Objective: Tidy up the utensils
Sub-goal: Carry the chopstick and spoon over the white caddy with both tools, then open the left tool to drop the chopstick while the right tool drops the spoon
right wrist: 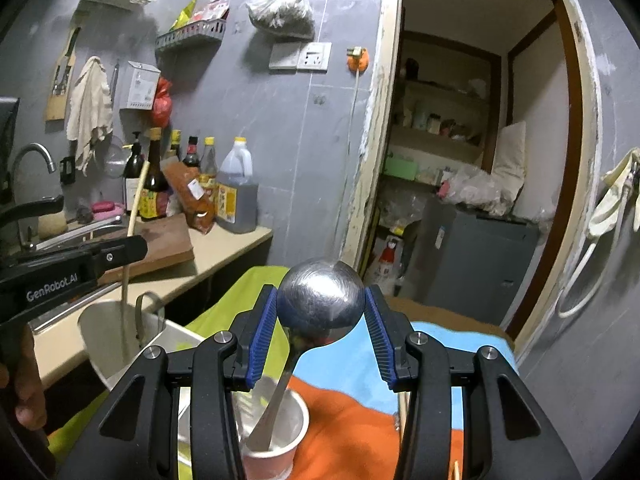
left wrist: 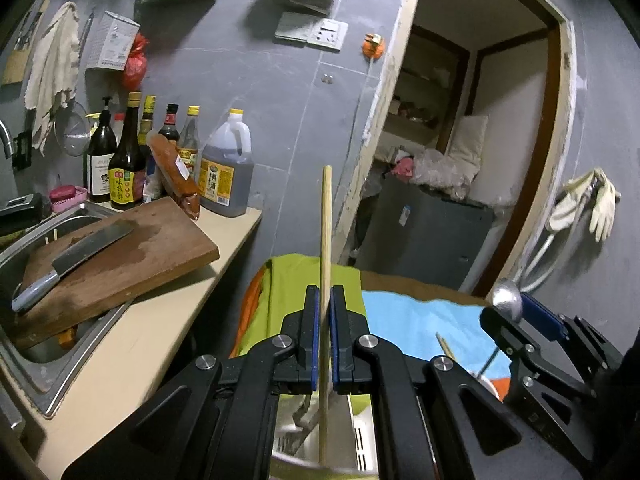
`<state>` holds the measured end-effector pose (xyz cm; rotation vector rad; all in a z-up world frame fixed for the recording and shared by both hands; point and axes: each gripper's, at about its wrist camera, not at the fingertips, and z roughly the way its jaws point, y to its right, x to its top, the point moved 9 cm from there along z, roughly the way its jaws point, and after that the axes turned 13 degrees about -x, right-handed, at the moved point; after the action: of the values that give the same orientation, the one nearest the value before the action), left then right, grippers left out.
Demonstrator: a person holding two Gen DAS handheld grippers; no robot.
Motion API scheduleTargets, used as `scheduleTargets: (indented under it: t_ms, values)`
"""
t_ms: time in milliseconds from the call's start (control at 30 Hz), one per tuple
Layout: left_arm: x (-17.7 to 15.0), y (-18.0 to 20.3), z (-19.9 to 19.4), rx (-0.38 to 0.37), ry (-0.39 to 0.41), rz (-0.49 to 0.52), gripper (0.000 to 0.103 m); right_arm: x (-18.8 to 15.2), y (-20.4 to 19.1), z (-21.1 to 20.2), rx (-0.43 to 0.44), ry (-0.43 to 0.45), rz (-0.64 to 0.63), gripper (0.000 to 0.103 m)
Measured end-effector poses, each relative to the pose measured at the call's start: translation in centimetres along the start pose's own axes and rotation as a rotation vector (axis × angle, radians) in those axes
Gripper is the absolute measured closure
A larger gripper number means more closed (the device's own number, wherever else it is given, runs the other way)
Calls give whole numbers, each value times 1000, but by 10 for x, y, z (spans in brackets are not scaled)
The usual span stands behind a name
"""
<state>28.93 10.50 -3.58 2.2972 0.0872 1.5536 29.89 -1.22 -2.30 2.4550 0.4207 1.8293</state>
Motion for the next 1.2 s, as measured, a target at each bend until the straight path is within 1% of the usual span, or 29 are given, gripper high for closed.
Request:
scheduleTargets:
  t_ms: [267, 400, 600, 700, 767, 900, 1033, 1100, 1200]
  values:
    - [-17, 7, -2, -25, -73, 11, 100, -20, -3, -4, 44, -75, 28, 61]
    - [-20, 8, -2, -45, -111, -7, 99, -26, -3, -6, 62, -103, 44, 61]
    - [-25, 9, -5, -57, -150, -31, 98, -30, -3, -10, 88, -133, 52, 60]
    - [-25, 9, -7, -56, -156, -45, 90, -31, -2, -11, 104, -148, 62, 60]
    - [-25, 10, -9, -59, -156, -54, 83, -33, -1, -12, 119, -159, 73, 60]
    - [-24, 10, -14, -58, -159, -64, 78, -30, 1, -17, 131, -149, 85, 60]
    - [-19, 13, -18, -58, -150, -67, 73, -25, 5, -22, 125, -140, 99, 60]
    - [-16, 16, -21, -53, -142, -61, 69, -20, 12, -25, 111, -130, 117, 57]
    - [-10, 23, -26, -48, -123, -46, 61, -14, 26, -31, 80, -108, 147, 51]
